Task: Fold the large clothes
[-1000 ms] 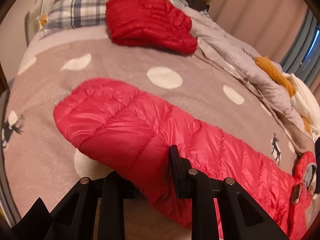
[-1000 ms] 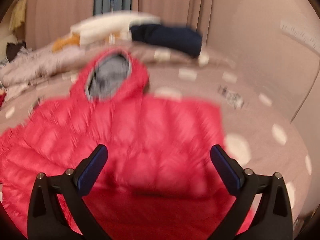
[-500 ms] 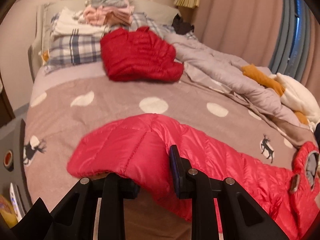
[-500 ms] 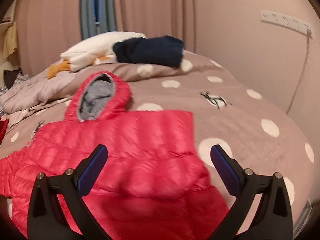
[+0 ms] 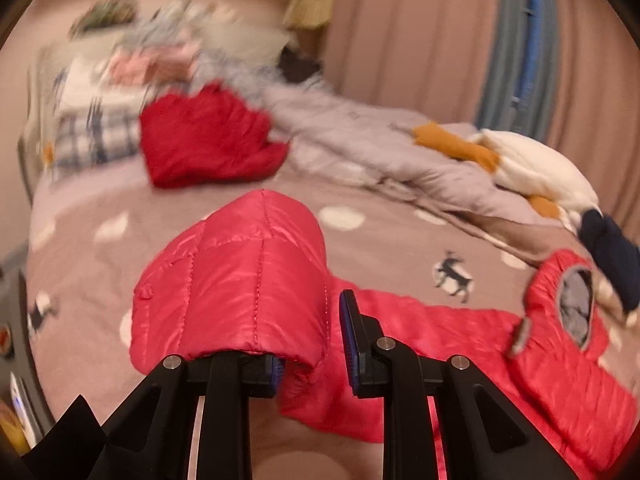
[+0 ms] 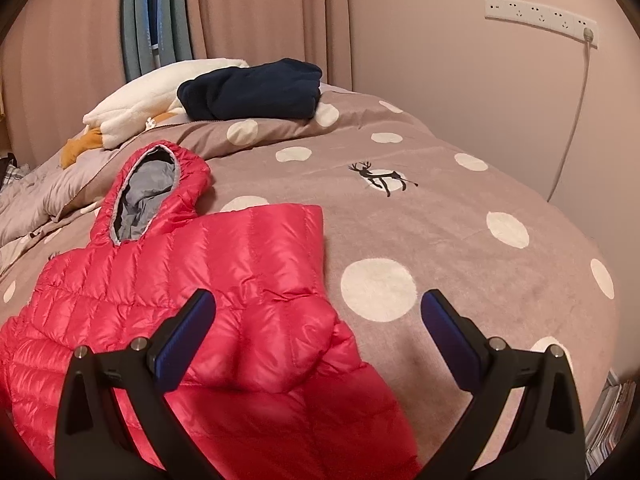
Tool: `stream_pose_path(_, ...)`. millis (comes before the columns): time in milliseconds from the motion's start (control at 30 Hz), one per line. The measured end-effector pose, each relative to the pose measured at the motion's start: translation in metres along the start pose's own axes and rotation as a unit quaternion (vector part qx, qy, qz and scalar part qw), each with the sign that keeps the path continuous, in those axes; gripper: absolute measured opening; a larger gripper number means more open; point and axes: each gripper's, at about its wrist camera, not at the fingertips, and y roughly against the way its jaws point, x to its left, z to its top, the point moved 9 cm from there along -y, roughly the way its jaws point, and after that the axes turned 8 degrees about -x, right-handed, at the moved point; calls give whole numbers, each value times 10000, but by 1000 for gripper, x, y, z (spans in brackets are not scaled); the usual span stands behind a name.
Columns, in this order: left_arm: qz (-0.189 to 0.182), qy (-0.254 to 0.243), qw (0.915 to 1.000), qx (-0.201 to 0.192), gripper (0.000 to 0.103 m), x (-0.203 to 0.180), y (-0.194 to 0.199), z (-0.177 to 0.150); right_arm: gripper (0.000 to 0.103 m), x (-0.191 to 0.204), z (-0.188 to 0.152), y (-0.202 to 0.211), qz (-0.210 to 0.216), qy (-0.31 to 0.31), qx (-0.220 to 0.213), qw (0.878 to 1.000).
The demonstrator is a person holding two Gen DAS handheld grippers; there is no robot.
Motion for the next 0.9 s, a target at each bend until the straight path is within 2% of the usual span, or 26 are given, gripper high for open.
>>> stream_pose_path(67,-201,-354,9989,-217,22,-27,11,2,103,-2,0,-1,-18,-13,20,10000)
stream_pose_path(133,-867,-518,9949,-64,22,-63,22,-6,103,-3,0,-1,-21,-50,17,10000)
stream_pose_path(200,-1674,-674,9834,182,22,-101,36,-21,103,-5,-2,-2,-97,-35,52,9999)
stream_pose_path(267,-2003,-939,9748,296,22,-126,47,-36,103,-7,-4,-4,-171,0,54,9998)
stream_pose_path(333,-1935,-1326,9714,366,22,-146,55,-53,103,-8,-6,-6,-238,30,122,9996)
stream_pose_path(433,-1733,-1616,9700,539,24,-158,57,-74,103,-7,-9,-6,-187,-35,171,9997)
stream_pose_path(600,-1496,-1549,9730,829,38,-156,46,-83,103,-2,-13,-7,-190,121,202,9995)
stream_pose_path(633,-1508,-1501,9737,815,39,-155,47,-81,103,-1,-13,-7,-182,141,210,9995)
stream_pose_path(700,-1456,-1386,9774,661,55,-151,50,-77,103,1,-13,-7,-151,127,199,9996)
stream_pose_path(833,-1402,-1421,9790,416,57,-145,64,-74,103,8,-16,-7,-94,116,281,9995)
stream_pose_path(900,-1491,-1373,9783,430,65,-144,66,-72,103,12,-17,-7,-94,149,300,9994)
